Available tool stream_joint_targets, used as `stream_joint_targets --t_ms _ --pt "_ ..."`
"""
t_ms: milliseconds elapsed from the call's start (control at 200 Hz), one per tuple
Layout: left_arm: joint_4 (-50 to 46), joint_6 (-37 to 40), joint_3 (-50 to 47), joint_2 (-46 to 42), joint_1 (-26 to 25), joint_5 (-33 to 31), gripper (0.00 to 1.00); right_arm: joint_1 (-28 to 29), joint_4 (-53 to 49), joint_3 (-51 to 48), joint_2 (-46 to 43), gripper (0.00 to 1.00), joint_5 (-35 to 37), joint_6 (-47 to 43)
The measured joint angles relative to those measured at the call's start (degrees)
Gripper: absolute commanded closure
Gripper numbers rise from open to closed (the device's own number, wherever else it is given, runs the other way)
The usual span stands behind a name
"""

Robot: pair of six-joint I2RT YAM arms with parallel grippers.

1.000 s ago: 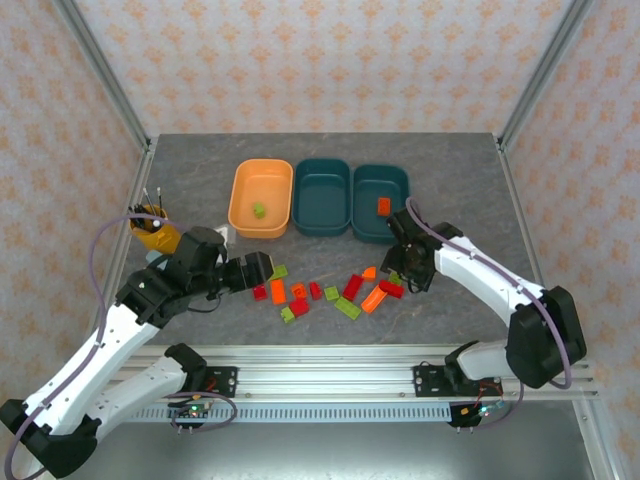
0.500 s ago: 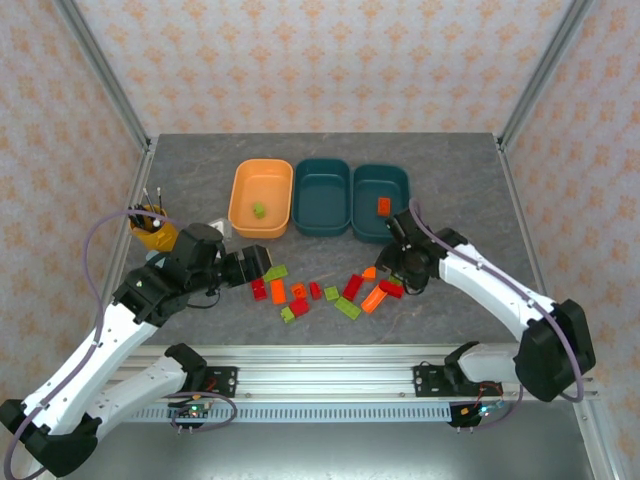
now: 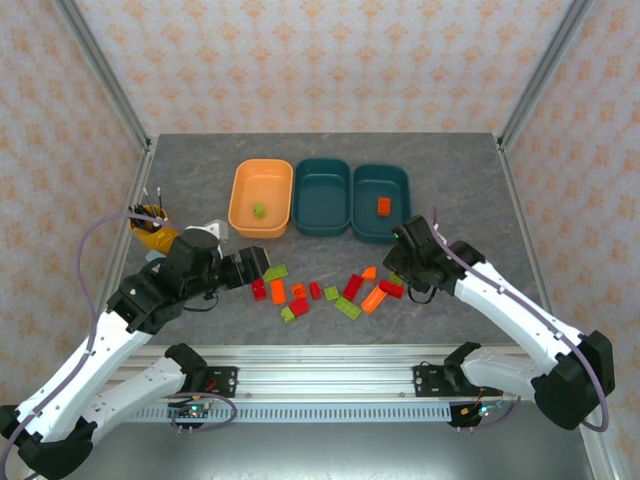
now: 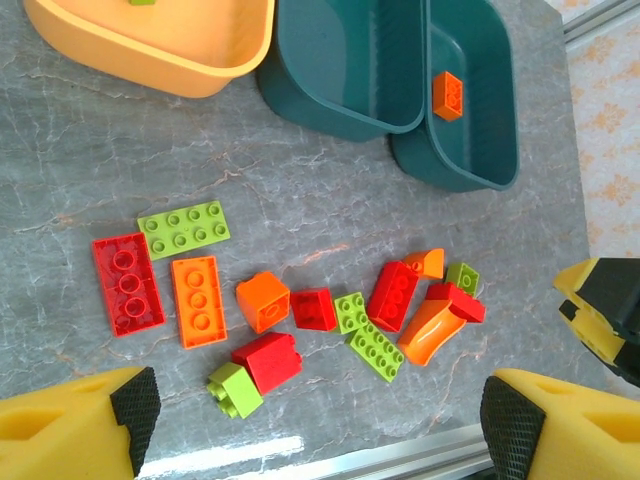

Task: Sort the legos into containers by color

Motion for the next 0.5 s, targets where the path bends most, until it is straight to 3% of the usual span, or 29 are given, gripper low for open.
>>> stream_joint_targets --t_ms 80,170,305,500 --pt "0.4 0.0 -0.1 -0.1 0.0 0.0 0.13 0.4 0.0 0.0 0.4 0.48 0.0 0.9" --pt "0.7 0.0 -0.4 -0.2 0.0 0.0 0.14 0.7 0.3 -1.0 1.7 0.37 -0.2 1.9" --pt "1.0 0.1 -0.5 0.0 0.0 0.0 0.14 -0.7 1.0 -2.8 6.7 0.31 -2.3 1.7" --pt "1.3 0.2 -0.5 0.7 0.0 0.1 0.14 -3.5 4.4 -6.4 10.9 0.3 -6.3 3.9"
